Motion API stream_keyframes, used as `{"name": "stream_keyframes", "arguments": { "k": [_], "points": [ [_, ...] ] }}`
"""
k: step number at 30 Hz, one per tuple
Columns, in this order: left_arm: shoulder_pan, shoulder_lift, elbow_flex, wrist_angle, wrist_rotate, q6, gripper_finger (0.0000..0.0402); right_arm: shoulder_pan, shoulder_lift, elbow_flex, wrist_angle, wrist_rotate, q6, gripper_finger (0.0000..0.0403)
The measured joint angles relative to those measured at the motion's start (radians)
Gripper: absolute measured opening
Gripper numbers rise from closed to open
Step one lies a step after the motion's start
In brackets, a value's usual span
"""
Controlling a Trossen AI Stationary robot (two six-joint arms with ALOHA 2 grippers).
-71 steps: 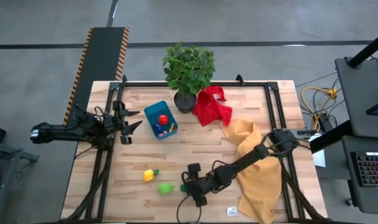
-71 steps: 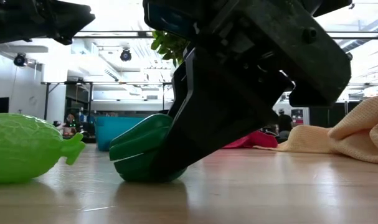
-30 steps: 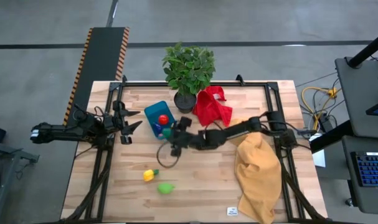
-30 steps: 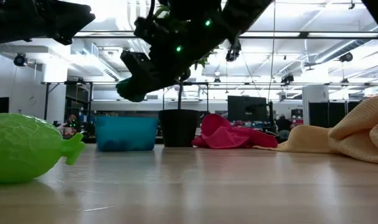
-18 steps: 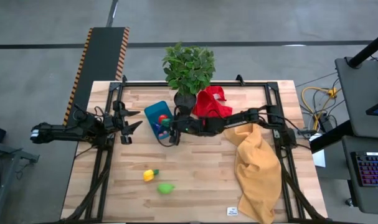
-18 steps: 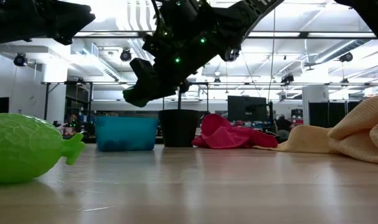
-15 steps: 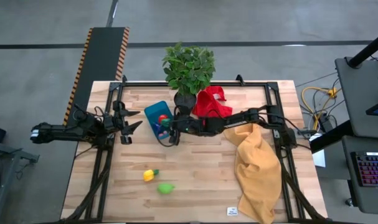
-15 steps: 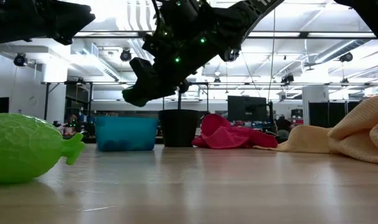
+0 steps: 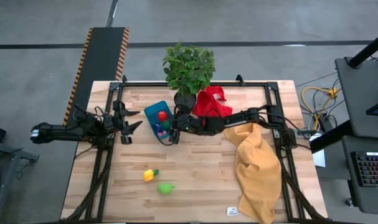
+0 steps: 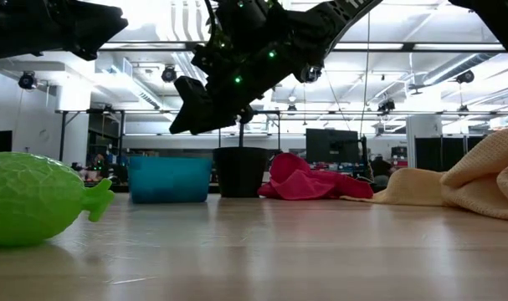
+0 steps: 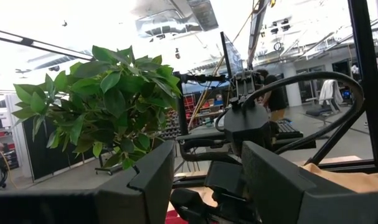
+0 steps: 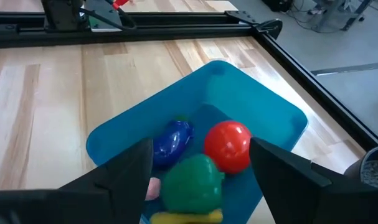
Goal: Pick and placing Produce into tupperware
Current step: Put the green melon into the blue bin
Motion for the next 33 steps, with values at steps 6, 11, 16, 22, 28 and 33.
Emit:
{"name": "stream_keyframes", "arguments": {
  "k": [6,11,16,22,28,33],
  "points": [
    [0.000,0.000,0.000,-0.001,0.000,0.000,0.0173,0.003,-0.016,0.000,-0.001,0.000,0.006,0.0261],
    [0.000,0.000,0.000,0.000,0.000,0.000,0.0173,0.039,-0.083,0.000,-0.004,-0.051,0.009,0.0252],
    [0.000,-0.001,0.000,0.000,0.000,0.000,0.0173,0.108,-0.156,0.001,-0.016,-0.174,0.016,0.0242],
    [0.000,0.000,0.000,0.000,0.000,0.000,0.0173,0.210,-0.181,0.000,-0.010,-0.459,-0.007,0.0241],
    [0.000,-0.002,0.000,0.000,0.000,0.000,0.0173,0.289,-0.175,0.000,0.023,-0.389,0.011,0.0293],
    [0.000,-0.001,0.000,-0.001,0.000,0.000,0.0173,0.340,-0.166,0.000,0.018,-0.280,-0.022,0.0365]
  ]
}}
